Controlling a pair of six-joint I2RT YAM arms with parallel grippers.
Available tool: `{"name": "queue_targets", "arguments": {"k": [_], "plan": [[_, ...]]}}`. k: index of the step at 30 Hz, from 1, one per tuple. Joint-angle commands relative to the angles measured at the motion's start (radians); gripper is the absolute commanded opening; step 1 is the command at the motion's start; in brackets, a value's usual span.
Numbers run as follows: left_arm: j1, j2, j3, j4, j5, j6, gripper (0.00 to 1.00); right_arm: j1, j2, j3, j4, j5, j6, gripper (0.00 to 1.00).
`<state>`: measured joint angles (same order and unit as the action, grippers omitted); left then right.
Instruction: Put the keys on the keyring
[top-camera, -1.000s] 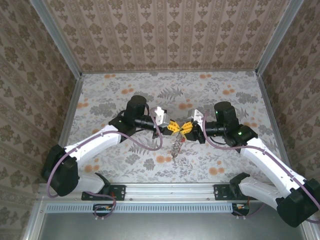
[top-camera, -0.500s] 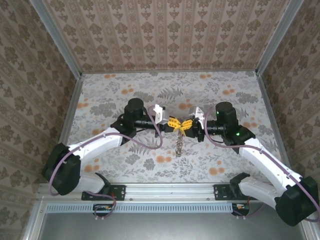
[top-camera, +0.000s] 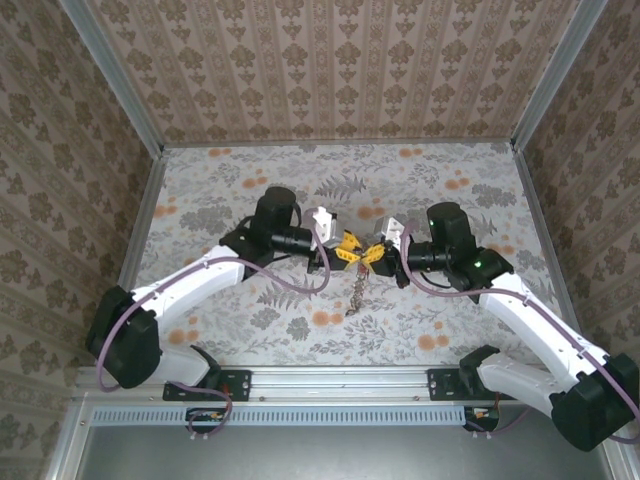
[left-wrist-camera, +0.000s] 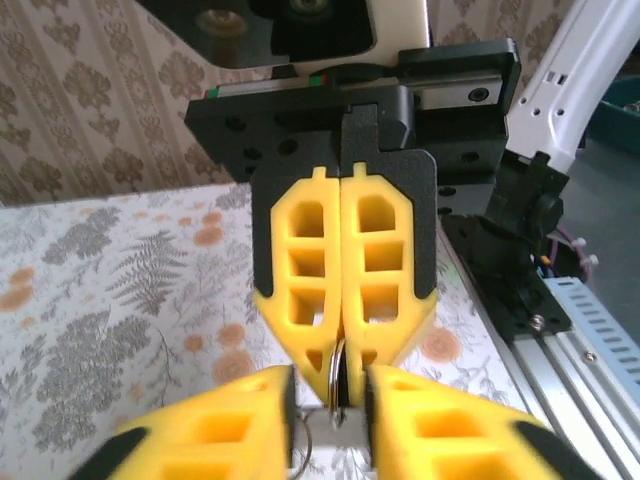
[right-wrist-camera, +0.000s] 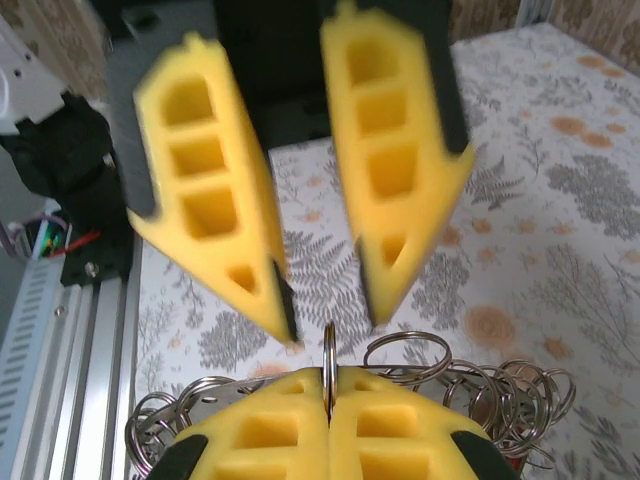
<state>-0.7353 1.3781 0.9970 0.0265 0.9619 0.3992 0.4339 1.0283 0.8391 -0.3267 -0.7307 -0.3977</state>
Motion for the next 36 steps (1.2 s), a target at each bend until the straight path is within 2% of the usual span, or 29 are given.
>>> {"name": "queue_targets", "arguments": {"k": [1, 4, 13, 21, 24, 31, 33, 35, 36], "plan": [[0.025, -0.016, 0.087, -0.333, 0.016, 0.171, 0.34, 0.017, 0.023, 0.089, -0.181, 0.076, -0.141, 0.00], [0.025, 0.015, 0.128, -0.405, -0.010, 0.171, 0.36, 0.043, 0.053, 0.133, -0.263, 0.130, -0.186, 0.00], [-0.030, 0.062, 0.134, -0.311, -0.108, 0.089, 0.42, 0.110, 0.120, 0.221, -0.348, 0.251, -0.219, 0.00], [-0.058, 0.079, 0.129, -0.292, -0.116, 0.092, 0.40, 0.120, 0.122, 0.239, -0.344, 0.242, -0.203, 0.00], [-0.060, 0.084, 0.136, -0.294, -0.127, 0.092, 0.32, 0.121, 0.113, 0.231, -0.316, 0.215, -0.188, 0.00], [-0.061, 0.084, 0.139, -0.287, -0.096, 0.112, 0.00, 0.119, 0.104, 0.214, -0.267, 0.179, -0.161, 0.00], [-0.054, 0.079, 0.137, -0.300, -0.053, 0.132, 0.00, 0.113, 0.091, 0.196, -0.233, 0.167, -0.145, 0.00], [-0.031, 0.058, 0.098, -0.229, -0.008, 0.094, 0.00, 0.095, 0.067, 0.167, -0.186, 0.133, -0.123, 0.01], [-0.018, 0.046, 0.076, -0.178, 0.010, 0.065, 0.00, 0.086, 0.056, 0.152, -0.161, 0.120, -0.109, 0.08]]}}
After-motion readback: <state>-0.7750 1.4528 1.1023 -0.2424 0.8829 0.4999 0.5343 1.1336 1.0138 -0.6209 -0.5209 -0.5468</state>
